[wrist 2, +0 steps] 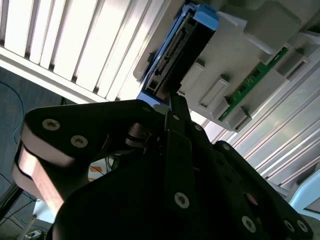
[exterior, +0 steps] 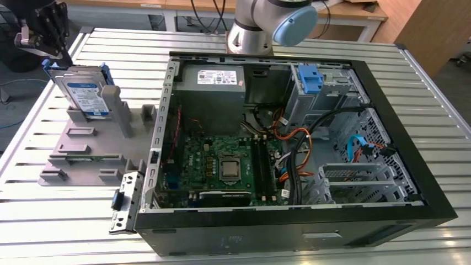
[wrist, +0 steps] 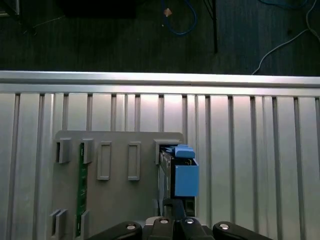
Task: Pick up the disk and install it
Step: 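Pick up the disk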
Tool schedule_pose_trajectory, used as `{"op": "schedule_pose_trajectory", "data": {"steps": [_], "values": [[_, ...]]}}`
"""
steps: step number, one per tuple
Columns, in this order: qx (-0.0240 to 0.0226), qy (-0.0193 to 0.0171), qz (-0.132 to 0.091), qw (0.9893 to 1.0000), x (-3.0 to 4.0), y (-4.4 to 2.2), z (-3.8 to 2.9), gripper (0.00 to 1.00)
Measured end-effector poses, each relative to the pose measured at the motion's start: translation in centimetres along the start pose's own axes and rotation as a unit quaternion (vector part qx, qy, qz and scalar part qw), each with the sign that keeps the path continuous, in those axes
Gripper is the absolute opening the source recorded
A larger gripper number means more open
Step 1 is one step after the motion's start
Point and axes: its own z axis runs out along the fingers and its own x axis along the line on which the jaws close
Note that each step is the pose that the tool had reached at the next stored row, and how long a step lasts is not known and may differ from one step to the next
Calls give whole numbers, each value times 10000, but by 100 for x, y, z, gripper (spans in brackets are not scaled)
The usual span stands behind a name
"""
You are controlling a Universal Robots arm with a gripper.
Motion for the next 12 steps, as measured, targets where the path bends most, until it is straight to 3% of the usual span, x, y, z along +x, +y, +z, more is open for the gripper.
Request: {"op": "schedule_pose_trajectory", "data": {"steps": [5, 12], "values": [[0, -26, -2, 10000, 1, -7, 3, 11], [0, -47, -3, 10000, -1, -72, 9, 11]]}}
